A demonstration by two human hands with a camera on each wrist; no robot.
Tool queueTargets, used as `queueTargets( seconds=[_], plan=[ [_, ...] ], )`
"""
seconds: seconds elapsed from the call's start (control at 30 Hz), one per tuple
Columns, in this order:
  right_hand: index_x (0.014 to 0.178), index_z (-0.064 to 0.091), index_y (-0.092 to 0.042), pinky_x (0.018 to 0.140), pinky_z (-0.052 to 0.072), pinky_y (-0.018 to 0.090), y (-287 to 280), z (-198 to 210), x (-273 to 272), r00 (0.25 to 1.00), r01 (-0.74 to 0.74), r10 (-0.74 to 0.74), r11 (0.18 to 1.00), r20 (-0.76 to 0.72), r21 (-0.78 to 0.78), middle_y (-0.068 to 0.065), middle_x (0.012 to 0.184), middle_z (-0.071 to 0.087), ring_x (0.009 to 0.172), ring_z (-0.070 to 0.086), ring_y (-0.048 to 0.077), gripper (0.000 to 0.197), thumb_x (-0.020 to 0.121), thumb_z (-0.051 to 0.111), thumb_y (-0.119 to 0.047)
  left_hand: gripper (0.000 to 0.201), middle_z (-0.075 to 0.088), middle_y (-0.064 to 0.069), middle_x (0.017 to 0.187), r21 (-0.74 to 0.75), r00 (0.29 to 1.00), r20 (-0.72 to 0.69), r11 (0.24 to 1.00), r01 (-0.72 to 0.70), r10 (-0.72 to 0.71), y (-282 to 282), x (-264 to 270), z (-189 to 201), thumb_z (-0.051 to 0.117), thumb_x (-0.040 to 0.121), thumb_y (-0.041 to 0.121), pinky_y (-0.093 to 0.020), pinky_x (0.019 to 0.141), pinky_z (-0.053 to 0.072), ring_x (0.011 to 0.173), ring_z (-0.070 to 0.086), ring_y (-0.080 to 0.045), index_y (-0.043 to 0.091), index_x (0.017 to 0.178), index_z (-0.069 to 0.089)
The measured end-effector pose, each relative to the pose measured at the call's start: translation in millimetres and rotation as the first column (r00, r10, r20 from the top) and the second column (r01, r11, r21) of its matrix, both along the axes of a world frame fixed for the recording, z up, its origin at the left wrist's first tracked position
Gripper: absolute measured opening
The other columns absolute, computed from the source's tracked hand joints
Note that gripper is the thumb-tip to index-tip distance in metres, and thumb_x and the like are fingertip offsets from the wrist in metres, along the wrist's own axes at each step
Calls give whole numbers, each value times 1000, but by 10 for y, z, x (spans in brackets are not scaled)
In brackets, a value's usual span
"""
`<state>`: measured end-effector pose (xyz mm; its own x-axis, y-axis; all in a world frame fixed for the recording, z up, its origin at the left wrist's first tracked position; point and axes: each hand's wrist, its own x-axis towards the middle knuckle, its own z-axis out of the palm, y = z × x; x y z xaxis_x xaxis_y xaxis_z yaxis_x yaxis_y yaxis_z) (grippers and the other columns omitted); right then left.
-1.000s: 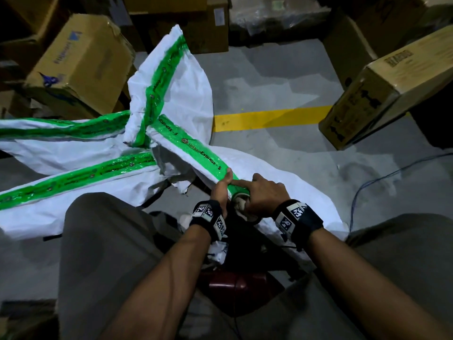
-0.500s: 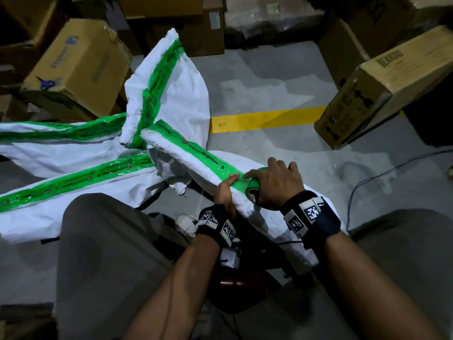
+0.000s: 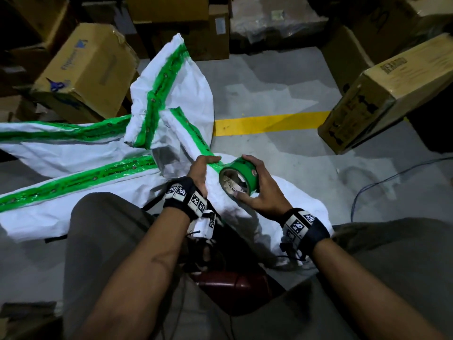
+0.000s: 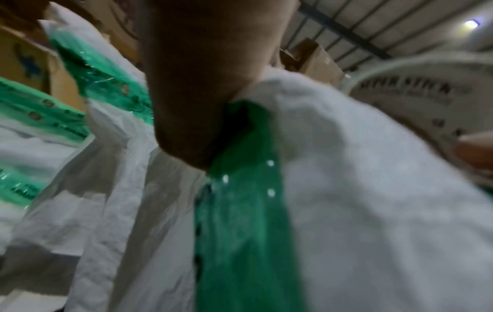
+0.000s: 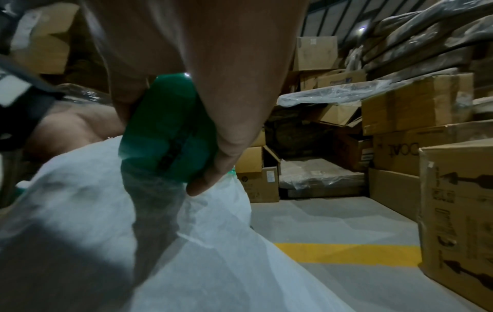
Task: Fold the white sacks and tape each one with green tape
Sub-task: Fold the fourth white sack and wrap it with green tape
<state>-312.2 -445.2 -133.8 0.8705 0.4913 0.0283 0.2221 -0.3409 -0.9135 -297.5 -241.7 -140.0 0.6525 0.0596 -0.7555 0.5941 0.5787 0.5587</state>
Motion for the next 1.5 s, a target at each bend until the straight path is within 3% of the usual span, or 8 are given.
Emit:
queueTargets(
  seconds=[0.27,0.43,0.6,0.8,1.0,1.2,1.37,1.5],
  plan=[
    [146,34,-46,96,50,45,-52,-106,187,999,-19,15,992,-30,-125,6,128,52,111,57,22,85,71,69,-27,21,72,-16,109,-247,949,193,949,-198,248,-202,-489,63,61,90,14,-41,86,59,96,71,-30,3,101,75],
    [143,29,-36,98,48,38,-25,-187,91,997,-78,75,985,-29,-154,6,131,47,117,52,21,81,72,67,-23,109,63,-5,136,237,901,103,869,-434,422,-432,-523,-363,90,48,70,-45,101,52,117,65,-22,20,139,56],
    [135,27,-34,92,48,27,-29,-123,5,992,-48,57,995,109,-91,5,134,42,116,54,19,77,78,76,-16,90,70,-6,119,322,886,96,828,-459,454,-485,-445,-332,90,59,57,-41,95,56,106,68,-22,9,130,62],
    [135,45,-39,82,55,46,-91,53,7,998,58,-53,973,30,-223,-2,115,35,99,56,19,69,69,60,-37,102,73,-2,112,290,853,125,804,-519,506,-411,-297,-435,92,55,53,-47,92,57,98,72,-23,11,139,53],
    [143,29,-65,71,33,34,-416,140,-123,947,-263,316,667,-55,-697,-13,95,39,103,56,20,77,66,24,-71,102,69,-2,127,172,873,-5,861,-479,487,8,-27,-1575,94,41,68,-49,94,55,112,68,-27,32,131,64],
    [154,12,-53,69,44,38,-294,-55,-190,931,-191,363,560,32,-806,3,116,45,88,60,38,79,88,54,-56,49,67,-21,117,-253,976,144,959,-126,166,-417,-566,-111,72,85,30,-49,92,55,107,66,-34,0,122,60],
    [158,18,-41,70,42,39,-191,-175,-163,943,-227,332,654,5,-722,12,114,46,92,58,40,81,90,62,-43,67,58,-27,124,-241,959,210,961,-138,190,-562,-595,-125,79,82,20,-52,92,54,106,61,-37,-8,136,51],
    [157,21,-40,78,42,38,-163,-151,-81,962,-180,272,692,22,-699,12,111,50,99,57,38,83,88,66,-42,24,75,-12,89,19,972,175,987,-159,154,-732,-514,-116,61,100,16,-45,82,59,77,73,-27,11,86,79]
  ],
)
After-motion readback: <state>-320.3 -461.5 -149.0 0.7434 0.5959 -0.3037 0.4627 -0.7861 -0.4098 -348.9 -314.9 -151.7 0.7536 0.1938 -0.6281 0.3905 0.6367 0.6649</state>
